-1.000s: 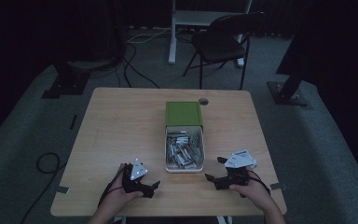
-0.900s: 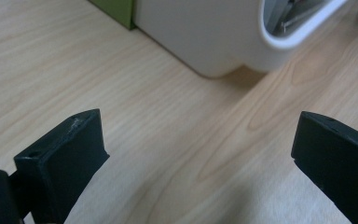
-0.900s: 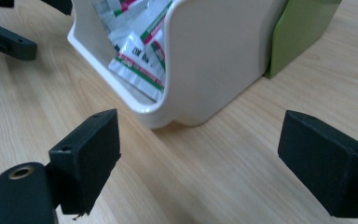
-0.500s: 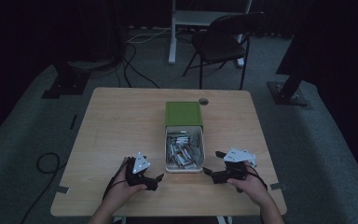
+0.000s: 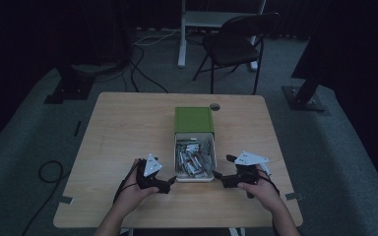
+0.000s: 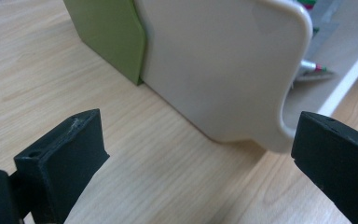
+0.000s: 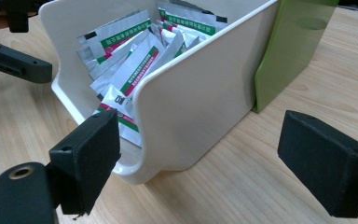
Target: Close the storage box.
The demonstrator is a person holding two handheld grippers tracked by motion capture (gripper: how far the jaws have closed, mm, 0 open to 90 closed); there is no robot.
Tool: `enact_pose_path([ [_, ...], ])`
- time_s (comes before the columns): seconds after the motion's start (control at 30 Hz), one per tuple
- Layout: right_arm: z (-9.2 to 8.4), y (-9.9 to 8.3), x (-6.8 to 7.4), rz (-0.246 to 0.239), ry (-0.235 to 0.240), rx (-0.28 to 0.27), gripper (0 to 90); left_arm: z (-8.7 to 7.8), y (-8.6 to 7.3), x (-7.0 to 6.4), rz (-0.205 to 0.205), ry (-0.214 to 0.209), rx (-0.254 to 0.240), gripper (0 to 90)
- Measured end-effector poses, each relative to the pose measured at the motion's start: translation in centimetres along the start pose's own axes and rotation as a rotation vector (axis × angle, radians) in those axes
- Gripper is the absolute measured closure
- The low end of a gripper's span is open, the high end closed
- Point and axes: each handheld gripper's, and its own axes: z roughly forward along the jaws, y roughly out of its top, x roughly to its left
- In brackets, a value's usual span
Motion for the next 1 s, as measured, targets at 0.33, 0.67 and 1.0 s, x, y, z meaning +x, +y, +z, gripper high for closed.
enact_pose_path([
  [0.33,0.4,0.2,-0.2,0.016,-0.001,-0.006,12.8,0.2,1.1,0.4,-0.012,0.000,-0.076,3.3],
  [0.67,0.6,0.3,-0.6,0.034,-0.014,-0.015,12.8,0.4,1.4,1.0,-0.036,-0.008,-0.088,3.3],
  [1.0,0.8,0.4,-0.8,0.038,-0.011,-0.011,12.6,0.8,1.7,1.2,-0.031,-0.006,-0.078,3.2],
])
